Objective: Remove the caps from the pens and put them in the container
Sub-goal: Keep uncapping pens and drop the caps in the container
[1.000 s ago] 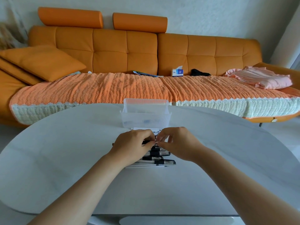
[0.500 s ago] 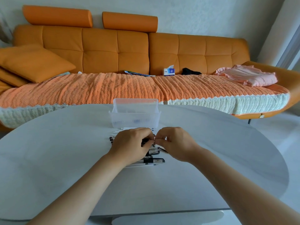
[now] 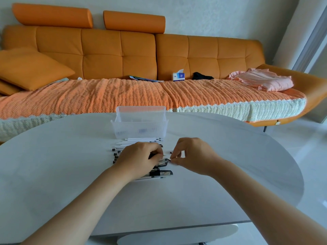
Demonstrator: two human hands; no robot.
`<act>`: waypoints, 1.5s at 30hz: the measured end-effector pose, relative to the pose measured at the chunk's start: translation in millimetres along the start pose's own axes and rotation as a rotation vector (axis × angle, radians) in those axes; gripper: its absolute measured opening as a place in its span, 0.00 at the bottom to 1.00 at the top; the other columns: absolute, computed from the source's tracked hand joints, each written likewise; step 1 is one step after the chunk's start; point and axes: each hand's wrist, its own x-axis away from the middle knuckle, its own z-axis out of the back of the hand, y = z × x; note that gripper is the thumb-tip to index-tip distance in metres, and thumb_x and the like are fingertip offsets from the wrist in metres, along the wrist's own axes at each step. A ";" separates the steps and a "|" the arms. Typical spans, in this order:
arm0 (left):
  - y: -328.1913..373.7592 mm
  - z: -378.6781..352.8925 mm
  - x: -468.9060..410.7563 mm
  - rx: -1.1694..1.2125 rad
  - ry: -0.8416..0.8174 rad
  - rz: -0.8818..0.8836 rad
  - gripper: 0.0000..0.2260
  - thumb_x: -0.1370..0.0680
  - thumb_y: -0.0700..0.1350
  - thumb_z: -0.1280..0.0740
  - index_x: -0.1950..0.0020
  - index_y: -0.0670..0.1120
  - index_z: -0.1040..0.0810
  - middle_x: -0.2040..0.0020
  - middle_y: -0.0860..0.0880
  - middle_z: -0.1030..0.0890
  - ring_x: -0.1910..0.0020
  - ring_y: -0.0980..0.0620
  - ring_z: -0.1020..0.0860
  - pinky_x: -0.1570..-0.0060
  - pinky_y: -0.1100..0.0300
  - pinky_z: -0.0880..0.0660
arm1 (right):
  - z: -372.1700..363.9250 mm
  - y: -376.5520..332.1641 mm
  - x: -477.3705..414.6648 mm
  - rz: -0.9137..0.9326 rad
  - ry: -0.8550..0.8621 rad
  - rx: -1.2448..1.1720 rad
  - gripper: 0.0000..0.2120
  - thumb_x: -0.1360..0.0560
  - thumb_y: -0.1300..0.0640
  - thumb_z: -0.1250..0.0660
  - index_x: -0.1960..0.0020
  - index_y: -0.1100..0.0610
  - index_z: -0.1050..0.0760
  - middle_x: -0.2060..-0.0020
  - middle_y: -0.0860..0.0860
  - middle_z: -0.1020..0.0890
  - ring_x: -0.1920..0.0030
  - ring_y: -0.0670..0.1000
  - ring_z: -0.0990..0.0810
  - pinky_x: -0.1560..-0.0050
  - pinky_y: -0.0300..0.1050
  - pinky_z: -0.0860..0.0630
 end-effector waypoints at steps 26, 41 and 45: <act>-19.5 8.9 5.2 0.089 -0.041 0.037 0.06 0.22 0.52 0.34 0.47 0.56 0.20 0.50 0.60 0.20 0.57 0.61 0.26 0.56 0.64 0.30 | -22.1 17.6 -37.6 -0.121 -0.076 0.149 0.09 0.20 0.50 0.36 0.46 0.40 0.19 0.51 0.41 0.23 0.54 0.46 0.27 0.63 0.40 0.33; -24.2 20.4 11.4 0.113 -0.010 0.058 0.05 0.22 0.50 0.33 0.47 0.54 0.20 0.54 0.59 0.22 0.54 0.57 0.24 0.54 0.62 0.28 | -23.7 -15.6 -34.5 -0.041 0.057 -0.199 0.06 0.28 0.55 0.25 0.58 0.44 0.19 0.59 0.40 0.17 0.66 0.33 0.24 0.67 0.27 0.32; -23.0 22.4 12.4 0.118 -0.017 0.050 0.05 0.21 0.50 0.33 0.47 0.54 0.20 0.54 0.58 0.21 0.54 0.58 0.24 0.54 0.62 0.28 | -24.1 -20.9 -33.2 -0.014 0.038 -0.190 0.05 0.28 0.55 0.25 0.56 0.45 0.19 0.59 0.40 0.17 0.65 0.31 0.24 0.66 0.25 0.32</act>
